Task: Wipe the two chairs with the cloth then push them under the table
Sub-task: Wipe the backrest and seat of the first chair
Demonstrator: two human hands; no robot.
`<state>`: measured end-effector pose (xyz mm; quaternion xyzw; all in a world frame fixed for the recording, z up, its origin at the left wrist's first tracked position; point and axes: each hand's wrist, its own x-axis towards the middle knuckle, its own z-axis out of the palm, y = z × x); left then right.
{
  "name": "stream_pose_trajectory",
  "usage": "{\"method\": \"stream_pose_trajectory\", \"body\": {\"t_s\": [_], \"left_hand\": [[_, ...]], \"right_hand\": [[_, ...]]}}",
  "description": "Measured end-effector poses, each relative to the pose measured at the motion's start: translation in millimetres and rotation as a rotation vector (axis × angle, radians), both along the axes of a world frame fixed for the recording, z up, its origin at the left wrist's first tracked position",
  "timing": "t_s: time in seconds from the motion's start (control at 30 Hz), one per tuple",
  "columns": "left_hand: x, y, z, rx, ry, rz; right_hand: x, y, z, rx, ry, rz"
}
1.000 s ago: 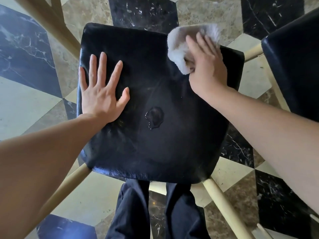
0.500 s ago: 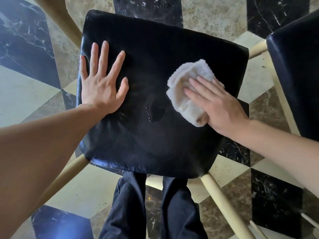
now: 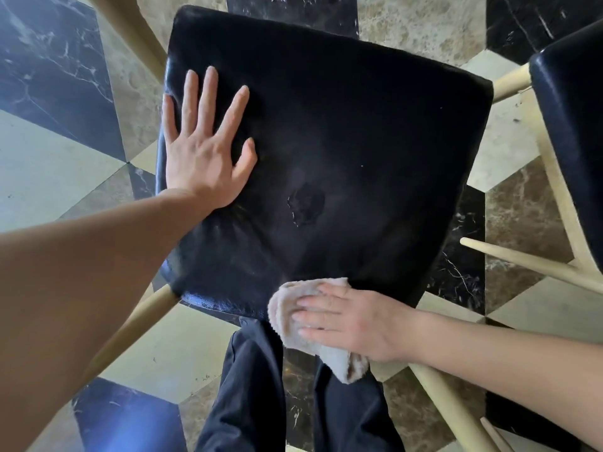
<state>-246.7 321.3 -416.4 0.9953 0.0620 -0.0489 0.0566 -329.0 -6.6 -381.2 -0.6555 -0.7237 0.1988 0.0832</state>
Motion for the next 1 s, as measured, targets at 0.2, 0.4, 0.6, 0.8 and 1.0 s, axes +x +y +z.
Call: {"method": "stream_pose_trajectory", "body": {"t_s": [0.2, 0.4, 0.6, 0.8, 1.0], "left_hand": [[-1, 1, -4, -0.002, -0.015, 0.002], [0, 1, -6, 0.0, -0.022, -0.005], [-1, 2, -5, -0.004, -0.021, -0.008], [-1, 3, -7, -0.006, -0.033, -0.01], [0, 2, -8, -0.01, -0.041, -0.004]], "right_hand": [[14, 29, 1, 0.009, -0.019, 0.104], [33, 55, 9, -0.038, -0.211, 0.143], [127, 68, 10, -0.045, -0.26, -0.009], [246, 28, 21, -0.153, -0.236, -0.434], [176, 34, 14, -0.132, -0.134, -1.075]]}}
